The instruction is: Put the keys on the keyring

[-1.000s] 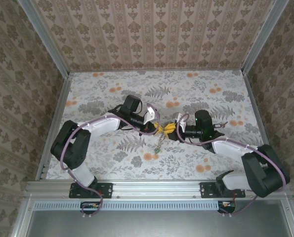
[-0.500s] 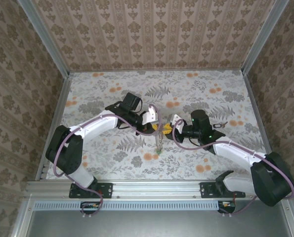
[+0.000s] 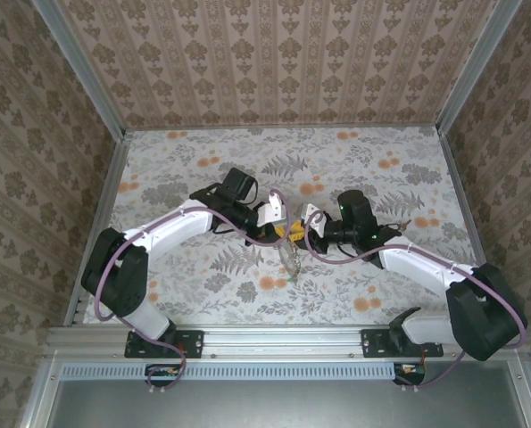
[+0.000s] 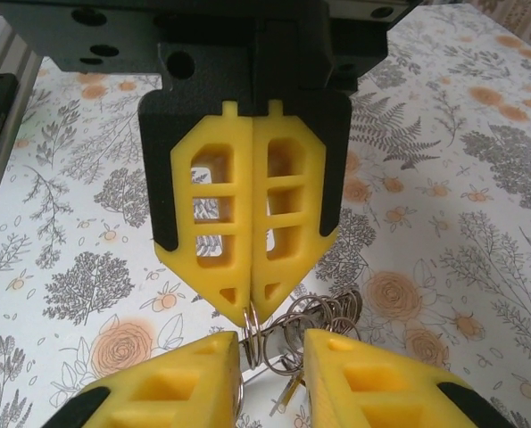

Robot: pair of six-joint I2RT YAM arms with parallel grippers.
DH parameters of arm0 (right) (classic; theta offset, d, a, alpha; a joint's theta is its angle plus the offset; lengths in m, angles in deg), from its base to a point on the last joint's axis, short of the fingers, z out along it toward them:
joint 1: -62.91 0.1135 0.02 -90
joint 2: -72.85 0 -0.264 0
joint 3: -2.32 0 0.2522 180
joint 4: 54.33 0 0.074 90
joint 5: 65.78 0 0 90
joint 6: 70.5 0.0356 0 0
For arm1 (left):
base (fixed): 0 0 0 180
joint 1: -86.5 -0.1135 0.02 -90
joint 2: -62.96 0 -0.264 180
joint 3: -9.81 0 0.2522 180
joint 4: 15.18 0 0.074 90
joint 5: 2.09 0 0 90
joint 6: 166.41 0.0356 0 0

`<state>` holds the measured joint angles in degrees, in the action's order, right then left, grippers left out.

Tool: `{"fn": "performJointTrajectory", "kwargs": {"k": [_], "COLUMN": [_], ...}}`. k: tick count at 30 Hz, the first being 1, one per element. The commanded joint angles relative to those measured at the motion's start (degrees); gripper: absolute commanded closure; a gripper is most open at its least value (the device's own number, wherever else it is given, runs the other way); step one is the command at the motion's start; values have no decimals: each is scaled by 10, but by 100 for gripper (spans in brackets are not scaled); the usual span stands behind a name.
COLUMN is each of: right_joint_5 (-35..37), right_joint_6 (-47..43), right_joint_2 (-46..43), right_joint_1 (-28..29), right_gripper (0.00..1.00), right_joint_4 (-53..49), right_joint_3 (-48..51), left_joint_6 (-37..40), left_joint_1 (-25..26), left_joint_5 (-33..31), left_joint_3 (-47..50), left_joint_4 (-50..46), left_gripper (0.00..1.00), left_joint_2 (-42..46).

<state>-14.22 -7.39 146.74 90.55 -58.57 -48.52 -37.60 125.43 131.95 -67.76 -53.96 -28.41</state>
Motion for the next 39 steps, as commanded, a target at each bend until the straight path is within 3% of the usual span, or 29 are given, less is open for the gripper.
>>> {"fn": "performJointTrajectory", "kwargs": {"k": [1,13,16,30,34,39], "right_joint_5": [-35,-20,-18,-32,-32,-44], "right_joint_6": [-27,-38,-32,-9,-11,3], "right_joint_2": [5,31,33,36,39,38], "right_joint_1": [3,3,3,3,3,-2], "right_gripper": [72,79,85,83,96,100], "right_joint_4": [-35,-30,-15,11,13,57], "right_joint_3": [-18,-28,-27,-28,-26,-4], "left_joint_6": [-2,5,7,9,6,-15], "left_joint_1": [3,2,3,3,2,-8], "left_joint_5": [14,31,32,27,27,45], "left_joint_3": [-17,-24,-26,-35,-37,-10], "left_joint_4": [1,-6,-9,-21,-20,19], "left_gripper": [100,100,100,100,100,85], "left_joint_2": [21,16,14,5,4,15]}}
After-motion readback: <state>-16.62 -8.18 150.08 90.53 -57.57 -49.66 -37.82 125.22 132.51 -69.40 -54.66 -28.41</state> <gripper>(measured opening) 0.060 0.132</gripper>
